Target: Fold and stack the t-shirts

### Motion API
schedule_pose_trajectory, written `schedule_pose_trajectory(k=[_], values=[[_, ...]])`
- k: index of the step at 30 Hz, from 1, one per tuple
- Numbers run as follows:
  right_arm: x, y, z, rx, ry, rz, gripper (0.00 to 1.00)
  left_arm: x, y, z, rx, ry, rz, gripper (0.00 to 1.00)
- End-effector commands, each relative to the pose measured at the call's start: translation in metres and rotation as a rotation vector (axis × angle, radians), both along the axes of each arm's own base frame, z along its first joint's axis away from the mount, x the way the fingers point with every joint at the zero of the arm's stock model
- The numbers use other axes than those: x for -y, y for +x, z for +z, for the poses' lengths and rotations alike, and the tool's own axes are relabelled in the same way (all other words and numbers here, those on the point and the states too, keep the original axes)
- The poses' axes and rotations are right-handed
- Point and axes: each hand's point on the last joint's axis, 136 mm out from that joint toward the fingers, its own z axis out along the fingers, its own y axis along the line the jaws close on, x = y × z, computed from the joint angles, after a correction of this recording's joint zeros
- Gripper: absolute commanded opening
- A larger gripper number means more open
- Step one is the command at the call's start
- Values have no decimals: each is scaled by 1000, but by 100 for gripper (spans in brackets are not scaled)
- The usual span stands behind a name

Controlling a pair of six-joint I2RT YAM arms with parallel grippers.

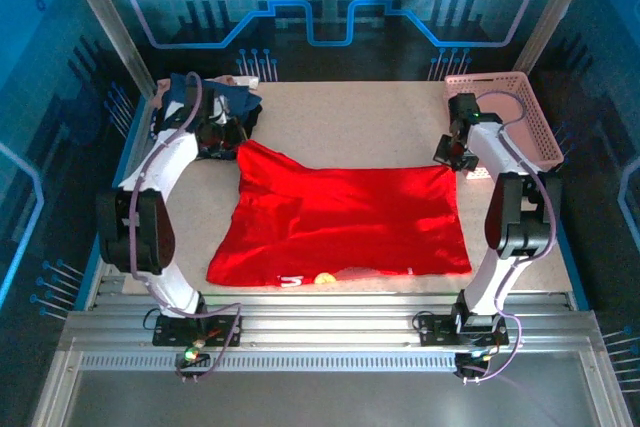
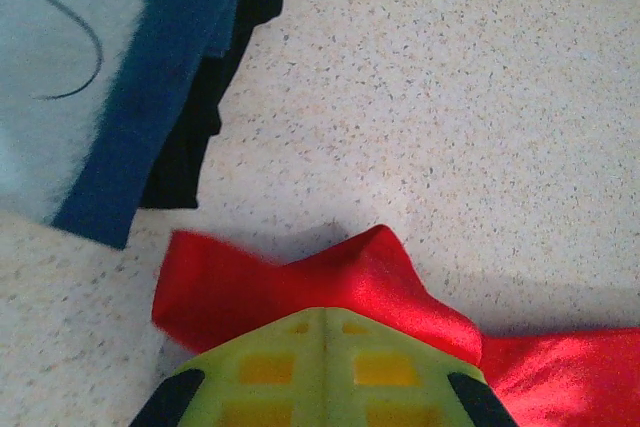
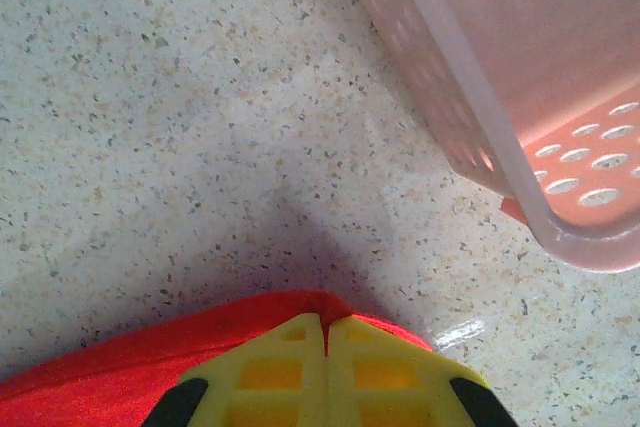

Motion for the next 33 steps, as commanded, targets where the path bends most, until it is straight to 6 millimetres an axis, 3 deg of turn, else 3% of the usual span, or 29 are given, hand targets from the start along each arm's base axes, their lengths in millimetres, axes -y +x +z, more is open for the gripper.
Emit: schedule_pose_trajectory(k=[1,11,17,33], values=[[2,-5,1,24,12,20,0,-5,-17,13,30,6,-19,0],[-1,-23,12,64,18,64,0,-9,-62,18,36,4,15,0],[-1,-44,18,69,3,82,0,-8,-97,20,49,-27,60,0],[-4,-125,-14,-10,35,53,0,-13,-196,-23,-91,-86,229,0]])
